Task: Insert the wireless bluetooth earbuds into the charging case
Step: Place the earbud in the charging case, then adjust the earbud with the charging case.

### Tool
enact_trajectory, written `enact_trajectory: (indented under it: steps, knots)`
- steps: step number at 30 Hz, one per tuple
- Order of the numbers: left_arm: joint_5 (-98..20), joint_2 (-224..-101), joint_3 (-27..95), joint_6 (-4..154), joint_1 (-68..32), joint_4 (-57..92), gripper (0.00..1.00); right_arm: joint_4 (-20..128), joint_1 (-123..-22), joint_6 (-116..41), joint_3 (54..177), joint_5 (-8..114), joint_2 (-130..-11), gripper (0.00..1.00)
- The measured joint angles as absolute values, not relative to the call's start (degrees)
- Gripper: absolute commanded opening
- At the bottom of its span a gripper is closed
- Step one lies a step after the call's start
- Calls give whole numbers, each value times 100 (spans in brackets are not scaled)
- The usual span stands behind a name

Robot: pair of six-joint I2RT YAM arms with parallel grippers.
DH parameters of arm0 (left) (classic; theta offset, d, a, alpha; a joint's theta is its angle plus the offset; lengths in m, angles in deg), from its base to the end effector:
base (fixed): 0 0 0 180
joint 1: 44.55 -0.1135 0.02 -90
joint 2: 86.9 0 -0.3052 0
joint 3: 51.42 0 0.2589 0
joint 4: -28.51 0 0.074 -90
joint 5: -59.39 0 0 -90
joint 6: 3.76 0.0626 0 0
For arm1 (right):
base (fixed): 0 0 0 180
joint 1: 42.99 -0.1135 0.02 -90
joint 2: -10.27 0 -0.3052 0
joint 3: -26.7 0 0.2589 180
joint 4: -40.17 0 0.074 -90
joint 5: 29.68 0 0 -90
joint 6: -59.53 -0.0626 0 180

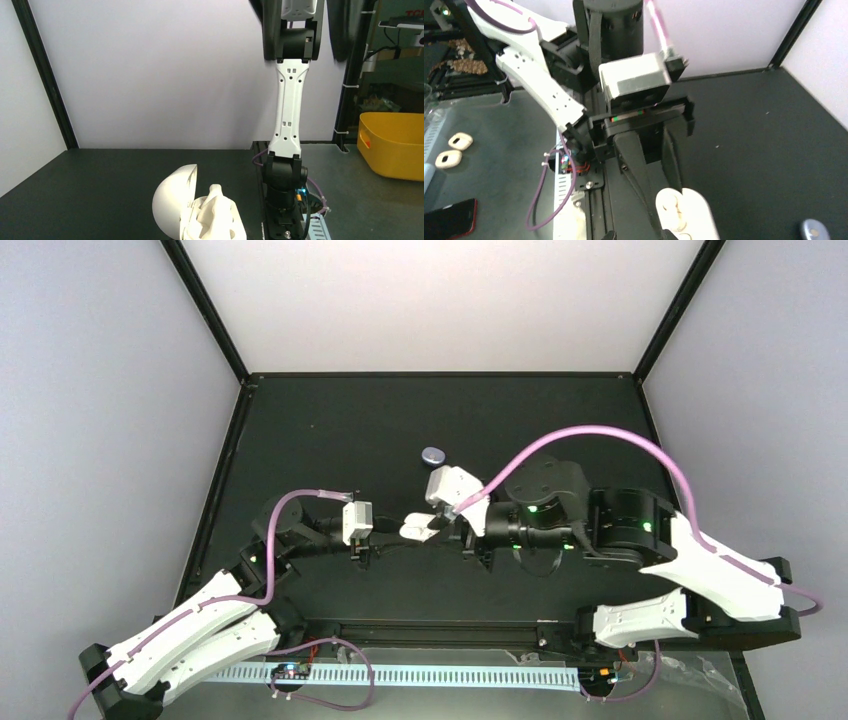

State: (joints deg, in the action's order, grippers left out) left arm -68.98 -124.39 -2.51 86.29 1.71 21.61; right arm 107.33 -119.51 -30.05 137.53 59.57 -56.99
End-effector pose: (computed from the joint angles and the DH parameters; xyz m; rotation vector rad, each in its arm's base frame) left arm 0.0786 -0.1384 0.3602 1.1216 1.1701 -1.1296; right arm 0.0493 0.2091 0.5188 -1.3070 1.6305 0.8537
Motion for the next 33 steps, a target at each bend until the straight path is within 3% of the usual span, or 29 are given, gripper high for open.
enact_trajectory:
  steps: [10, 20, 33]
  knots:
    - [-6892, -12404, -251, 8616, 171, 2161, 2, 10407, -11638, -3324, 12957, 5653, -5920, 20]
    - [-6894, -12363, -251, 8616, 171, 2163, 2, 10193, -11592, -3359, 12942, 5714, -5920, 22]
    - [-6896, -12365, -251, 8608, 171, 2150, 2, 10198, -11588, -3311, 12942, 5823, -6075, 17]
